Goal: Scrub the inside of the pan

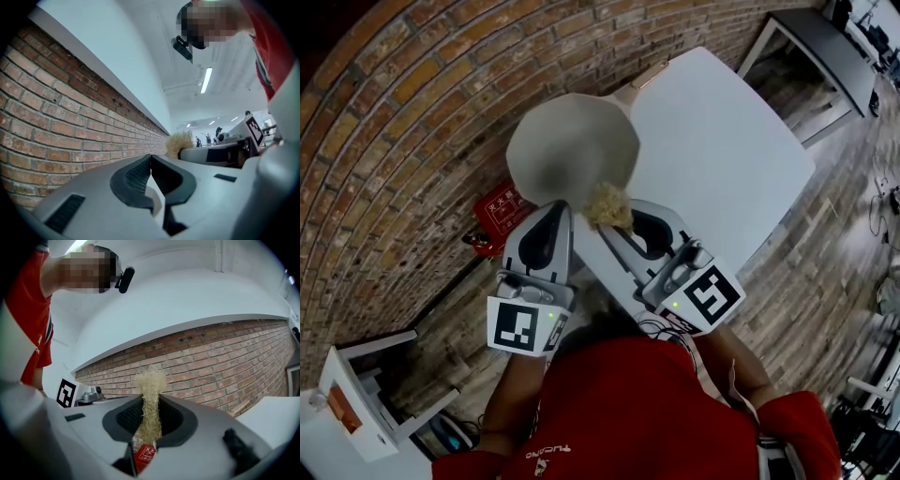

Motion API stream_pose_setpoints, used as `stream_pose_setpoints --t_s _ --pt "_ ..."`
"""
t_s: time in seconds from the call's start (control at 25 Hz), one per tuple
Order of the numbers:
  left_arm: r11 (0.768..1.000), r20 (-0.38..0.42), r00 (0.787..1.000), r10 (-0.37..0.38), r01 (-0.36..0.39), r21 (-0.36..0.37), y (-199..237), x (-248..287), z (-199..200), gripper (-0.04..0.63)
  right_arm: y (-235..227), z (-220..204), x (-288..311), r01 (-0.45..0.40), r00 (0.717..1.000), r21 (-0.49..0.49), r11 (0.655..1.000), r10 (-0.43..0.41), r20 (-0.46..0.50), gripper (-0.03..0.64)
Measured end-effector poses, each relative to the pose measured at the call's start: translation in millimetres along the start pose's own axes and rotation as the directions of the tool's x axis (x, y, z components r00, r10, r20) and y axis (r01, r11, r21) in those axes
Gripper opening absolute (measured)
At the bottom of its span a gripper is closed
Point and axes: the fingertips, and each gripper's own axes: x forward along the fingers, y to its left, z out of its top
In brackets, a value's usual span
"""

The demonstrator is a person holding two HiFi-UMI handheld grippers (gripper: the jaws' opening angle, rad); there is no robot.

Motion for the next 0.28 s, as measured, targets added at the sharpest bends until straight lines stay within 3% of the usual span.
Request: stream_pose_setpoints --t_s 0.28 --pt "1.0 0.001 1.0 0.005 -0.005 -0.001 3.5 -4.0 0.7 0.014 4.7 -0.4 2.5 -0.004 1.0 -0.001 1.0 0.004 -0.003 0.086"
